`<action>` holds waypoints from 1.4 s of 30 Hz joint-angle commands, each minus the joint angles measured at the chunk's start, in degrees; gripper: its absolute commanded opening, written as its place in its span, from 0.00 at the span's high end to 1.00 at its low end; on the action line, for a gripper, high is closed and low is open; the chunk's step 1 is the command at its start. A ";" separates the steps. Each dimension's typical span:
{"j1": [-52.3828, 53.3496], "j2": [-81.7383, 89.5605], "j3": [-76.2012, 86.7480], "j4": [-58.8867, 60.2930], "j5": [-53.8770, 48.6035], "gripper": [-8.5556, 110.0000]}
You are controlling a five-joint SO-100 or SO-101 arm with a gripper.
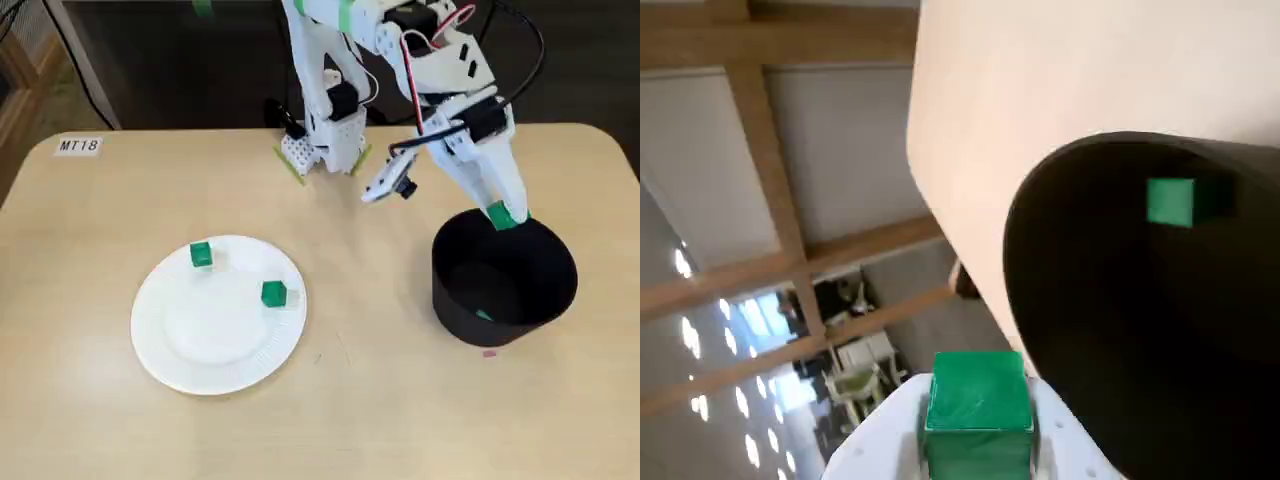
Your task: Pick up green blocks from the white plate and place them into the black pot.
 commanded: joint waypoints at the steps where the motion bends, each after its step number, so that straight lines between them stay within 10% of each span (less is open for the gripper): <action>1: -0.97 -0.97 1.58 -5.01 0.00 0.95; 12: 0.09 -7.21 1.58 -8.53 -0.53 0.94; 19: 0.53 -5.01 1.05 -4.22 -2.81 0.74; 27: 3.60 -1.93 -0.53 0.88 -2.46 0.95; 42: 43.42 -0.79 -13.54 41.13 10.72 0.95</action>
